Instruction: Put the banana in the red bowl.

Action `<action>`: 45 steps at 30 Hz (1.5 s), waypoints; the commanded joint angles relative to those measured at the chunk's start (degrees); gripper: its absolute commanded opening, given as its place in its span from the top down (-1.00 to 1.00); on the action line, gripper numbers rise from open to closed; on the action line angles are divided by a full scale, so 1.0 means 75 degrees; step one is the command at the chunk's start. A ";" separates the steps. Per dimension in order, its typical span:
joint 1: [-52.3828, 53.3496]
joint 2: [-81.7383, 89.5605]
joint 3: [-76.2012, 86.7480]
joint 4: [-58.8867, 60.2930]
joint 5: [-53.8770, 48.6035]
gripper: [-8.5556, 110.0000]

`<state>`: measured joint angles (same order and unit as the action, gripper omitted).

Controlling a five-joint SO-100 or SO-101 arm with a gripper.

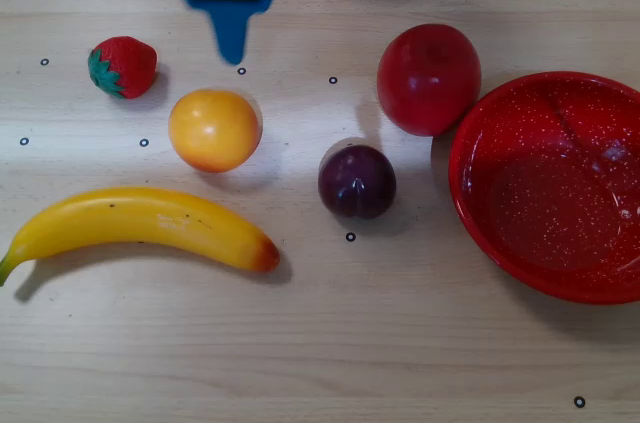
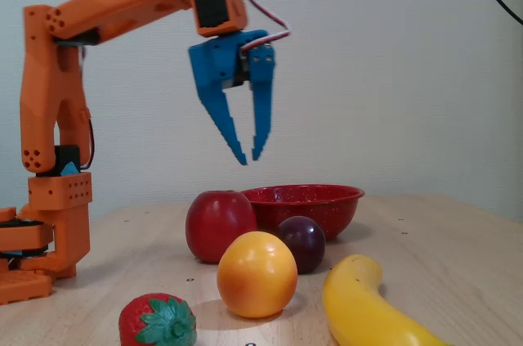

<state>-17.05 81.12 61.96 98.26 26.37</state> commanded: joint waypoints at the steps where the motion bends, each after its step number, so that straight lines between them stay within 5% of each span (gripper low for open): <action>1: -0.0316 0.0059 -0.1184 0.0234 0.0363 0.85; 23: -0.1793 -0.3680 -0.4430 0.0855 0.1816 0.11; 45: -0.1758 -0.6035 -0.6012 -0.0047 0.2051 0.00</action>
<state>-29.18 32.43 21.36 99.93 40.17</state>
